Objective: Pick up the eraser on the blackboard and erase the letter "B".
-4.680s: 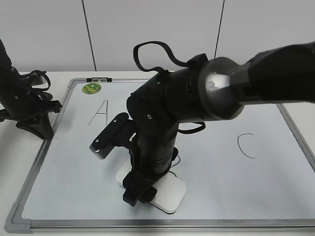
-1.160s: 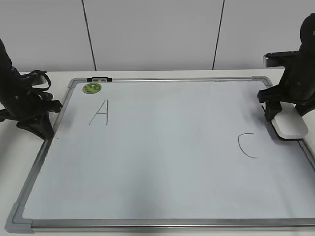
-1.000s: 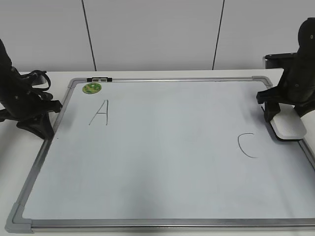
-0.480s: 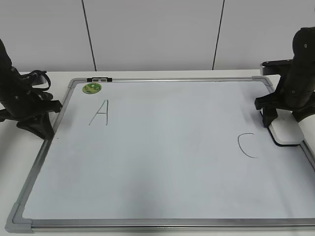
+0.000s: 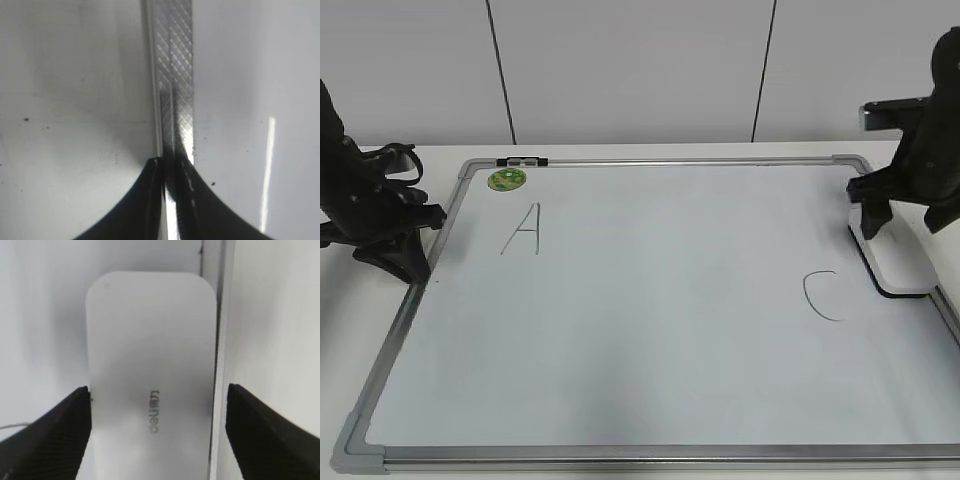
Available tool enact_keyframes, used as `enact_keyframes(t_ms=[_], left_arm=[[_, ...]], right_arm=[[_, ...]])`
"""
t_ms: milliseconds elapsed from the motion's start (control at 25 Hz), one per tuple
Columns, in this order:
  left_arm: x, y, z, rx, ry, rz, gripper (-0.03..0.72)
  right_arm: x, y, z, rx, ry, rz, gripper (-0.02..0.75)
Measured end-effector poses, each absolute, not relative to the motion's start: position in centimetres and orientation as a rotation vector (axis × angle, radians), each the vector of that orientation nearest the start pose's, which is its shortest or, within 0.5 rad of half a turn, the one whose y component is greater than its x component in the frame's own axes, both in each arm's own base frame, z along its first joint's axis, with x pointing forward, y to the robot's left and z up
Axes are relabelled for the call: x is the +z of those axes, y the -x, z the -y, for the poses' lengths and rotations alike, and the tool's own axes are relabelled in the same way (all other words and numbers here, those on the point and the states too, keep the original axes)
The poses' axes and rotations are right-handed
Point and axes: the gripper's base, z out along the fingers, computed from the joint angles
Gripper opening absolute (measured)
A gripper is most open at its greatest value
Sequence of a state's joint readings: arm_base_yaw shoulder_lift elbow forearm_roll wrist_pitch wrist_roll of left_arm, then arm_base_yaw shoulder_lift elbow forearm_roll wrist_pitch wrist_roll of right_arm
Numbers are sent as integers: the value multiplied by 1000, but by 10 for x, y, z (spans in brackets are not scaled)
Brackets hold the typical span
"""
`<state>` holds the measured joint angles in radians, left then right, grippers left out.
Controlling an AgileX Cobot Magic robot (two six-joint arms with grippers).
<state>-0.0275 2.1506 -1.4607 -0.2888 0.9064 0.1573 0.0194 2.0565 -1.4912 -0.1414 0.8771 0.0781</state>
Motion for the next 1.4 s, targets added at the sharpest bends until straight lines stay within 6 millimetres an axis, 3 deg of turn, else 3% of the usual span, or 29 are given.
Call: enact_keyframes(t_ms=[160, 400, 520, 680, 840, 1120, 1280, 1400], left_arm=[[126, -413, 31, -339, -31, -3045, 109], [141, -425, 31, -328, -89, -3063, 335], [166, -435, 32, -337, -127, -3051, 395], [199, -443, 32, -337, -165, -3014, 408], [240, -436, 32, -328, -161, -2931, 411], [322, -399, 44, -316, -211, -2758, 411], [368, -353, 55, -318, -273, -2658, 411], [396, -309, 59, -322, -308, -2592, 411]], right_arm=[[199, -413, 2, -157, 31, -2862, 621], [239, -401, 2, -155, 48, -2823, 621], [256, -392, 0, -128, 59, -2812, 618], [275, -378, -1, -106, 68, -2828, 610], [300, -359, -2, -78, 79, -2830, 598], [346, -323, -2, -76, 127, -2779, 596], [386, -289, -4, -43, 126, -2659, 596], [403, -259, -5, -20, 124, -2595, 596]])
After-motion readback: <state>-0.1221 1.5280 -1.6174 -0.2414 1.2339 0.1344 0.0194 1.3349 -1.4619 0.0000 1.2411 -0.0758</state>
